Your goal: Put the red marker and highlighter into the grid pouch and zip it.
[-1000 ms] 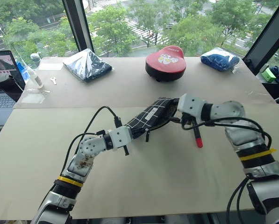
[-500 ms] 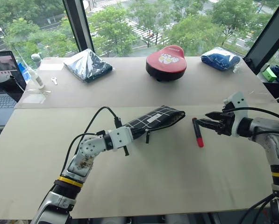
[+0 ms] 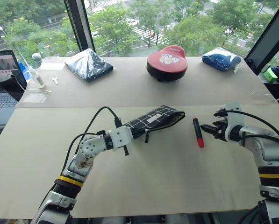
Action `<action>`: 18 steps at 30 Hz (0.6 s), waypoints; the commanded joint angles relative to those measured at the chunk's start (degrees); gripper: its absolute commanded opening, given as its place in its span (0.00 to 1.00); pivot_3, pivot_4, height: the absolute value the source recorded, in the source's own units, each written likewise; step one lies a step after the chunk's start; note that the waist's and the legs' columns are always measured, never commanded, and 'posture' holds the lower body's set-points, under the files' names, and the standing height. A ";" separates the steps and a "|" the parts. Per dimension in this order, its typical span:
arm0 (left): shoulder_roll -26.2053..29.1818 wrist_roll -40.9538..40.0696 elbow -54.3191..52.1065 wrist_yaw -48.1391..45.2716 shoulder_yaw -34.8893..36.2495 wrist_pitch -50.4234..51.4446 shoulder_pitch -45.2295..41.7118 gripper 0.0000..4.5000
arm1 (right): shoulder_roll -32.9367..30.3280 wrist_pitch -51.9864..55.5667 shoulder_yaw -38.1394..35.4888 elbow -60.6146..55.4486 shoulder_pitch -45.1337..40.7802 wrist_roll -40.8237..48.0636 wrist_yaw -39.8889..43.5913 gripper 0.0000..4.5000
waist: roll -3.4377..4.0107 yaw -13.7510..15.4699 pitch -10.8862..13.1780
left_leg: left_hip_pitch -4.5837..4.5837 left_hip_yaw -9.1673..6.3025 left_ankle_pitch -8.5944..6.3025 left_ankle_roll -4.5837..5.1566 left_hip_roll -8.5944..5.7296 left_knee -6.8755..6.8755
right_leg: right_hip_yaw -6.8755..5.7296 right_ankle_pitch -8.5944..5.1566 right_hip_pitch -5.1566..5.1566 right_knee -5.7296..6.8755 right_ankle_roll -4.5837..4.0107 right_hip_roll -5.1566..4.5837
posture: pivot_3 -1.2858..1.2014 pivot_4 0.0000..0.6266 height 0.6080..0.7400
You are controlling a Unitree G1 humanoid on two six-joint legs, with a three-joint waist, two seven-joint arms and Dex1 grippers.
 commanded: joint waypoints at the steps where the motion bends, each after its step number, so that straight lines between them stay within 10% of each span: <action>1: -0.35 -0.17 -1.07 0.70 0.10 -1.28 -0.20 0.00 | 0.07 0.47 -1.53 -2.66 -1.37 0.92 -0.15 0.70 | 0.00 0.01 0.00 | 0.00 -0.01 0.00 0.00 0.00 0.00 | 0.00 0.00 0.00 0.00 0.00 0.00 | 0.52 0.24 1.00; 18: -0.16 -0.04 -2.05 1.14 0.22 -0.36 -0.05 0.00 | 1.68 3.99 1.29 -9.67 -0.83 1.88 -0.55 0.70 | 0.00 0.04 0.00 | 0.00 -0.03 0.00 0.00 0.06 0.01 | 0.02 0.00 0.05 0.00 0.00 0.08 | 0.52 0.24 1.00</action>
